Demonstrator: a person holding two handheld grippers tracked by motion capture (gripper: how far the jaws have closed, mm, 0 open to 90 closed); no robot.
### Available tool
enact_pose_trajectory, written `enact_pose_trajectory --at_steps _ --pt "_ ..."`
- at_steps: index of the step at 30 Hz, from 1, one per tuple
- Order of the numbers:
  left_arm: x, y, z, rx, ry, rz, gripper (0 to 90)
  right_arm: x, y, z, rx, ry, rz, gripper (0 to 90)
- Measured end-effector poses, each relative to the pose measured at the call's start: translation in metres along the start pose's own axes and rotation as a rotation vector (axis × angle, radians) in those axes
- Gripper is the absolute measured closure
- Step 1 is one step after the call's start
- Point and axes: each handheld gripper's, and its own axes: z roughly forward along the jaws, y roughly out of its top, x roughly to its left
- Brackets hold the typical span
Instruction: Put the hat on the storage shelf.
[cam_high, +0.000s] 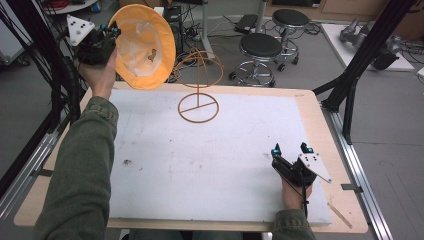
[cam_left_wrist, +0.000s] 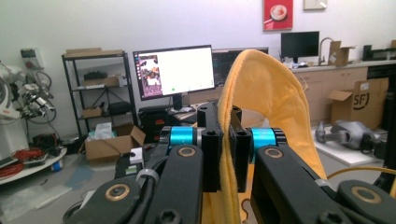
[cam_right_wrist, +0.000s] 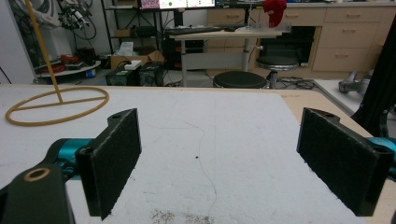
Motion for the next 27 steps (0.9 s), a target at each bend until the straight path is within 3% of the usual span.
enact_pose_trajectory --at_steps 5,8,15,20,27 --pt "-0.016 -0.001 0.010 0.009 0.019 0.026 86.7 0.000 0.000 0.000 -0.003 0.002 0.000 12.6" --pt "-0.023 -0.001 0.014 0.005 0.012 0.011 86.8 0.000 0.000 -0.001 -0.006 0.002 0.003 12.6" --pt "-0.038 0.006 0.018 -0.021 -0.030 0.008 86.8 0.001 0.000 -0.001 -0.007 0.004 -0.004 12.6" --pt "-0.051 0.009 0.023 -0.022 -0.075 -0.017 86.8 0.001 0.001 -0.001 -0.012 0.005 -0.004 12.6" --pt "-0.069 0.014 0.030 -0.015 -0.125 -0.009 86.8 0.001 0.001 -0.001 -0.013 0.007 -0.003 12.6"
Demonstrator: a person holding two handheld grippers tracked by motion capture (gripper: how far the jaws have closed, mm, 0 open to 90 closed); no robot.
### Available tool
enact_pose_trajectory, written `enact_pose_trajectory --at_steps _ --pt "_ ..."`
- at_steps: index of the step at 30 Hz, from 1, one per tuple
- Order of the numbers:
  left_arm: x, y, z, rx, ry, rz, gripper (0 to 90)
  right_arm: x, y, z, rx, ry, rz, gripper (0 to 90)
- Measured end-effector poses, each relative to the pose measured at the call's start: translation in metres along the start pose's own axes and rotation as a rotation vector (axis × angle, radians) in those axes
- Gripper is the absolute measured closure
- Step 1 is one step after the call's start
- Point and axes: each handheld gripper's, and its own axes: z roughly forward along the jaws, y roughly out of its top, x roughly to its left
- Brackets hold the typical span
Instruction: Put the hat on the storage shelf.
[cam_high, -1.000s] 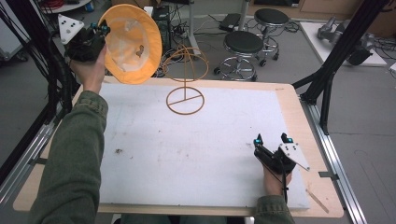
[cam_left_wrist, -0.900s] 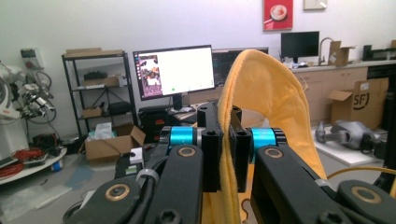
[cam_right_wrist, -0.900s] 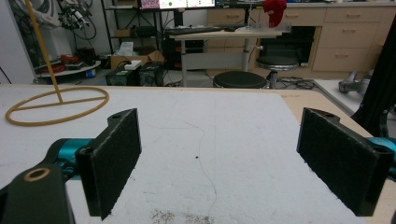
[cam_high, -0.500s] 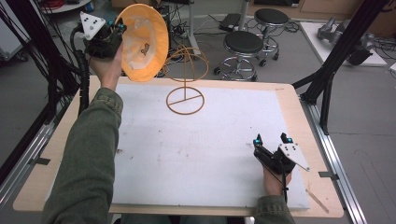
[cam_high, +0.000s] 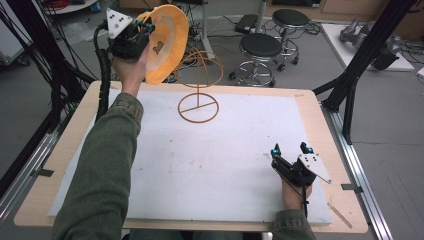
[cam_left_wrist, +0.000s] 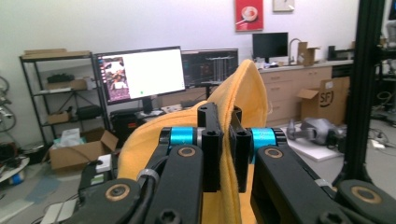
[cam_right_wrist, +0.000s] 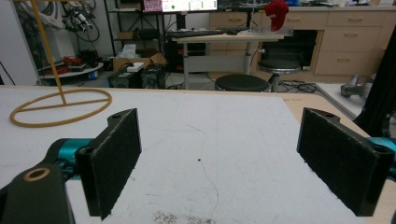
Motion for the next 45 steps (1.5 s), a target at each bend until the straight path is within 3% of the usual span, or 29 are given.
enact_pose_trajectory --at_steps 8,16,23,33,45 --pt "-0.030 0.005 0.011 -0.012 -0.073 0.021 86.9 0.000 0.000 0.000 0.000 0.001 -0.004 12.6" --pt "-0.054 0.002 0.020 0.006 -0.133 0.032 86.7 0.001 0.000 0.000 0.002 0.004 -0.001 12.6" --pt "-0.073 -0.005 0.029 0.019 -0.184 0.053 86.7 0.001 0.000 0.000 0.002 0.006 -0.008 12.7" --pt "-0.096 -0.017 0.037 0.038 -0.251 0.050 86.6 0.001 0.000 0.001 0.005 0.012 -0.006 12.7" --pt "-0.119 -0.038 0.044 0.020 -0.276 0.052 86.4 0.001 -0.001 0.001 0.010 0.014 -0.006 12.7"
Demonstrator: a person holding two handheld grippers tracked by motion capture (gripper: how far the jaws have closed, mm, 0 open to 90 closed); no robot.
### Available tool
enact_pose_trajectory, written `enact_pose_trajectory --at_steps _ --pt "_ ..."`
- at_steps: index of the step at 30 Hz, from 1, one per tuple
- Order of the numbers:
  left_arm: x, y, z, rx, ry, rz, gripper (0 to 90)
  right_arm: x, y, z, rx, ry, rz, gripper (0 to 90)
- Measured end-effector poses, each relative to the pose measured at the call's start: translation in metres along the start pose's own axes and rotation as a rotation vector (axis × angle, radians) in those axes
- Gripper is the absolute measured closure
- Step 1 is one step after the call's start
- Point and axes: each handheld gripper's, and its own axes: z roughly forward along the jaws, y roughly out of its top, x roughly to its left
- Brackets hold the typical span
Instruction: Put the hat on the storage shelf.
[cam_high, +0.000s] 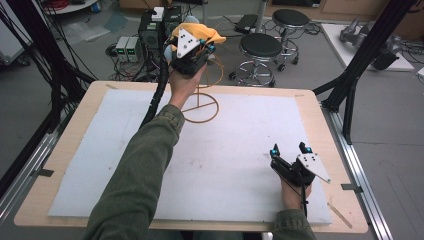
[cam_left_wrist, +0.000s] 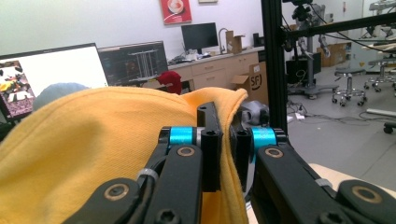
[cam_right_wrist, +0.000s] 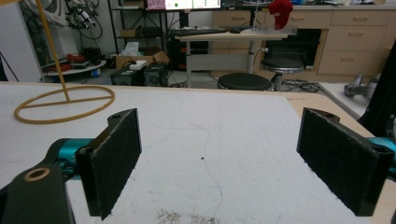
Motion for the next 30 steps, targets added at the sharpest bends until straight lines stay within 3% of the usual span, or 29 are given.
enact_pose_trajectory --at_steps 6,16,30 --pt "-0.009 -0.015 0.008 0.008 -0.015 -0.003 86.3 0.000 0.000 0.000 0.003 0.000 -0.003 12.7" --pt "-0.026 -0.038 0.017 0.075 -0.039 0.057 86.0 0.000 -0.001 0.001 0.008 0.010 -0.003 12.7" --pt "-0.032 -0.063 0.015 0.086 -0.076 0.048 83.3 0.000 0.000 0.001 0.004 0.010 -0.003 13.0"
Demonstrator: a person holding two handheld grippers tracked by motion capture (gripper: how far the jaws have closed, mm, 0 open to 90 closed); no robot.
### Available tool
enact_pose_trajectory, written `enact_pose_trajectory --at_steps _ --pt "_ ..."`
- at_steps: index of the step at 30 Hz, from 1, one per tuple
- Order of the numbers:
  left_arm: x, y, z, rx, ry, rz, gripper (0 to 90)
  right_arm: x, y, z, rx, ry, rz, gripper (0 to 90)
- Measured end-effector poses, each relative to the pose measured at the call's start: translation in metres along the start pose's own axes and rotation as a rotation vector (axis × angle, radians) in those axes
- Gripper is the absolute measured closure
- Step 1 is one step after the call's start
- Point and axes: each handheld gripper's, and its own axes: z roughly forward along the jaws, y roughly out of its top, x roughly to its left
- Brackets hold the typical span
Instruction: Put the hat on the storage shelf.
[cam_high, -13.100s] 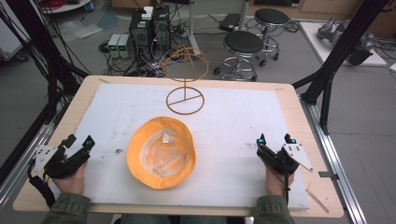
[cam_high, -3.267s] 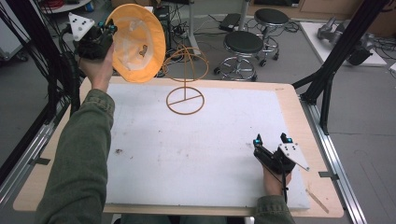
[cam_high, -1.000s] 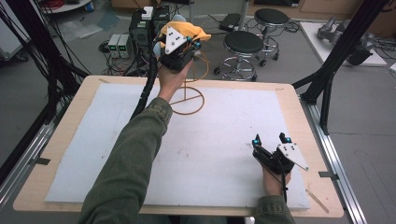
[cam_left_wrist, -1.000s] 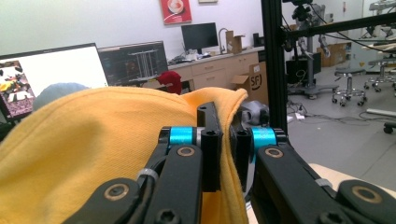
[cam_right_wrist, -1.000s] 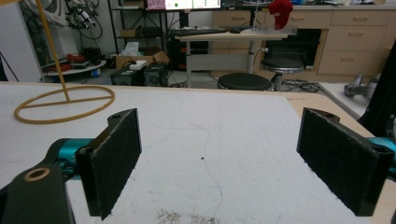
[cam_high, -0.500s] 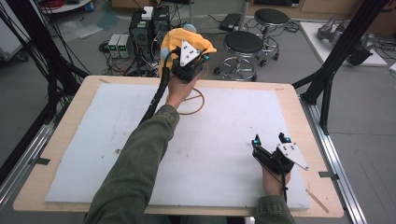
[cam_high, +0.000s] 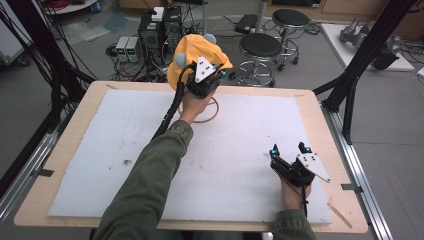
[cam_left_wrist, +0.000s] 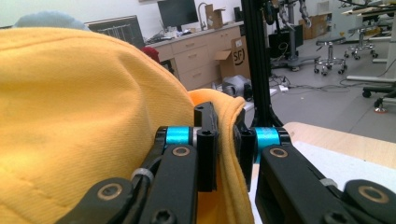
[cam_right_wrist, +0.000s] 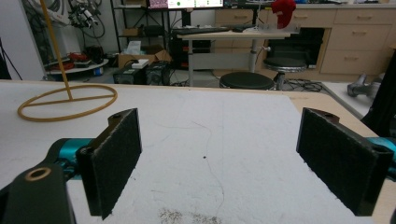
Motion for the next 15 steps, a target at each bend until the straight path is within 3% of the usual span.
enact_pose_trajectory --at_steps 11,15 --pt "-0.0008 -0.0021 -0.0003 0.019 -0.016 0.006 81.4 -0.0002 0.0000 -0.0003 0.002 -0.005 0.003 13.0" --pt "-0.0006 -0.0012 -0.0009 0.019 -0.016 0.003 75.0 -0.0003 0.0001 -0.0004 0.002 -0.007 0.003 13.0"
